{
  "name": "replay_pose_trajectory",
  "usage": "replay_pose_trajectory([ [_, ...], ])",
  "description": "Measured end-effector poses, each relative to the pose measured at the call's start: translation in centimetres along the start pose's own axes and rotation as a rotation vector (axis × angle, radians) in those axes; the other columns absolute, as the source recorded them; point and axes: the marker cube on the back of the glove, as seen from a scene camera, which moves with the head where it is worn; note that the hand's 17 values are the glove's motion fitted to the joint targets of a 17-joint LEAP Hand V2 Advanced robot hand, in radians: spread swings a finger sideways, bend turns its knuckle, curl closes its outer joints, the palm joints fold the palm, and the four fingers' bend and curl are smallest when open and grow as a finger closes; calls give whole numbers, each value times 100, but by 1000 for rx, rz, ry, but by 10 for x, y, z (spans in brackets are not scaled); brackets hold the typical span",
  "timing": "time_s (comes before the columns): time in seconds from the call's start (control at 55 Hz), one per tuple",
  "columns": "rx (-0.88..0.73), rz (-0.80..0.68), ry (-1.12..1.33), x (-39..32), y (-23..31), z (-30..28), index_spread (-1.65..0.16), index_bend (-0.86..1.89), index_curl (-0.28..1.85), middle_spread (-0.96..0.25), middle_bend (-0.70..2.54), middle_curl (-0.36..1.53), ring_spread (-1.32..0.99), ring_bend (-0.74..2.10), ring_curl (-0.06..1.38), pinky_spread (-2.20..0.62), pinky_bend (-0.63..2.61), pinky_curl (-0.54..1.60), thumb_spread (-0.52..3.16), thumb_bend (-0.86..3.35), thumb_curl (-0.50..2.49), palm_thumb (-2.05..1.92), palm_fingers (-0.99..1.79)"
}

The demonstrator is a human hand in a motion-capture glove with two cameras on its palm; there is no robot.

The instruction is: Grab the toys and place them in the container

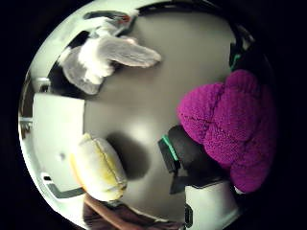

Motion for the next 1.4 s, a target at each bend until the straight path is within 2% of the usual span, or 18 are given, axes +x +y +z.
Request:
replay_pose_trajectory([
  [0.036, 69, -12, -1, -3, 2, 2, -26, 39, 23, -13, 29, 30, -11, 67, 26, -7, 83, 29, 119, 2, 25, 9, 55],
  [0.055, 104, -18, -2, -3, 4, 3, -27, 33, 22, -12, 26, 29, -9, 61, 24, -2, 84, 29, 117, 0, 24, 6, 38],
  [0.073, 141, -24, -6, -4, 5, 3, -25, 39, 26, -15, 37, 34, -16, 77, 32, -13, 86, 32, 121, 2, 25, 10, 76],
  [0.109, 201, -31, -18, -4, 8, 3, -25, 32, 22, -18, 43, 34, -20, 83, 30, -19, 84, 28, 123, 3, 27, 13, 95],
  [0.182, 207, -39, -16, -6, 9, 1, -24, 29, 24, -22, 53, 39, -25, 94, 36, -26, 79, 29, 127, 6, 29, 20, 108],
  [0.309, 17, -26, 16, -10, 3, -7, -26, 35, 30, -25, 72, 49, -30, 108, 44, -34, 85, 34, 109, 15, 42, 45, 126],
  [0.327, -23, -21, 16, -11, 3, -8, -25, 34, 30, -25, 72, 50, -31, 109, 45, -35, 84, 34, 109, 13, 43, 44, 120],
  [0.436, -326, 9, -3, -22, 3, -17, -26, 55, 39, -25, 89, 58, -33, 112, 48, -38, 84, 37, 93, 13, 51, 50, 130],
  [0.545, -415, -5, -2, -37, 1, -49, -26, 69, 47, -24, 99, 64, -34, 119, 51, -39, 87, 39, 83, 11, 57, 52, 127],
  [0.727, -300, -63, 71, -65, -10, -135, -25, 79, 57, -22, 109, 70, -33, 125, 54, -40, 93, 43, 70, 8, 66, 55, 119],
  [0.818, -202, 36, 88, -82, -19, -190, -24, 82, 61, -21, 112, 71, -33, 128, 55, -40, 94, 44, 66, 7, 70, 56, 117],
  [0.909, -119, -143, 76, -107, -15, -247, -23, 83, 65, -20, 114, 73, -33, 129, 56, -40, 96, 45, 62, 6, 74, 57, 116],
  [1.127, 75, -251, 118, -193, -10, -345, -22, 84, 72, -19, 116, 74, -32, 131, 57, -39, 97, 46, 56, 3, 82, 57, 114],
  [1.254, 130, -338, 105, -260, -9, -374, -22, 84, 75, -18, 117, 75, -32, 131, 57, -39, 97, 46, 54, 1, 86, 58, 114],
  [1.4, 157, -460, 78, -351, -7, -380, -21, 83, 79, -17, 117, 75, -32, 132, 57, -39, 96, 46, 52, 0, 91, 59, 114],
])
